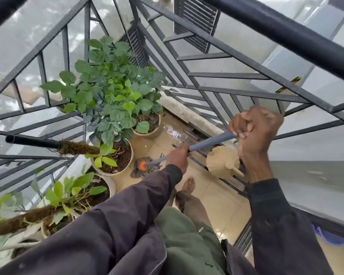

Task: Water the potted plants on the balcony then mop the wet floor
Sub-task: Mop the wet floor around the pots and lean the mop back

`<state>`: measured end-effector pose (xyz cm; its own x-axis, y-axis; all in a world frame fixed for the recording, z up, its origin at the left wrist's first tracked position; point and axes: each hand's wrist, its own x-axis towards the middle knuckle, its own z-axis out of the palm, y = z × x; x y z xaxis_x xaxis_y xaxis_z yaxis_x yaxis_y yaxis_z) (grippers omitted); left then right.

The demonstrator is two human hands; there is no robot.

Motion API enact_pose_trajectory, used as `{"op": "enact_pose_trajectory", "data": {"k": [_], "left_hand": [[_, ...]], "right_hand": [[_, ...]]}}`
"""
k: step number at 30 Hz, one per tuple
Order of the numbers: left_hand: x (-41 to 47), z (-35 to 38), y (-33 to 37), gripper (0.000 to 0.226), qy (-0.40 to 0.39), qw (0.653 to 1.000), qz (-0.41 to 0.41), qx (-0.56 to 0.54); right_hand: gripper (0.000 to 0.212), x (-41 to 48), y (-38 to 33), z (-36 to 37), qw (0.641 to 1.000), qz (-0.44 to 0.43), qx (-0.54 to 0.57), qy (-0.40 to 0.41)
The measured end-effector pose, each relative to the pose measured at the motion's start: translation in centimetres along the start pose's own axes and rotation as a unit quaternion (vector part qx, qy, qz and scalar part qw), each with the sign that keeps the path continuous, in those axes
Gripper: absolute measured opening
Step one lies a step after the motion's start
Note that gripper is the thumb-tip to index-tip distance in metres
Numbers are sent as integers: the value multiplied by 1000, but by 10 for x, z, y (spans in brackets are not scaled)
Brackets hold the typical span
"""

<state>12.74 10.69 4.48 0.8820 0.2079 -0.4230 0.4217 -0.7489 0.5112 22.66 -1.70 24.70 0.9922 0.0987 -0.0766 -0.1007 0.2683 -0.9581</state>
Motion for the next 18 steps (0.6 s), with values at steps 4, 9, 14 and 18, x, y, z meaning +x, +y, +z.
{"op": "enact_pose_trajectory", "data": {"k": [4,9,14,18], "left_hand": [[21,-32,26,17,47,997,49,-21],[59,-60,60,18,71,992,73,-77],[95,-52,56,14,88,979,26,-181],[94,-46,43,8,84,975,21,-205]], "right_hand": [[55,12,-35,18,997,-67,4,-34],[55,35,-67,46,988,-137,-19,-63],[38,31,-41,72,979,-155,-121,-53],[37,33,-26,84,975,-129,-177,-46]]}}
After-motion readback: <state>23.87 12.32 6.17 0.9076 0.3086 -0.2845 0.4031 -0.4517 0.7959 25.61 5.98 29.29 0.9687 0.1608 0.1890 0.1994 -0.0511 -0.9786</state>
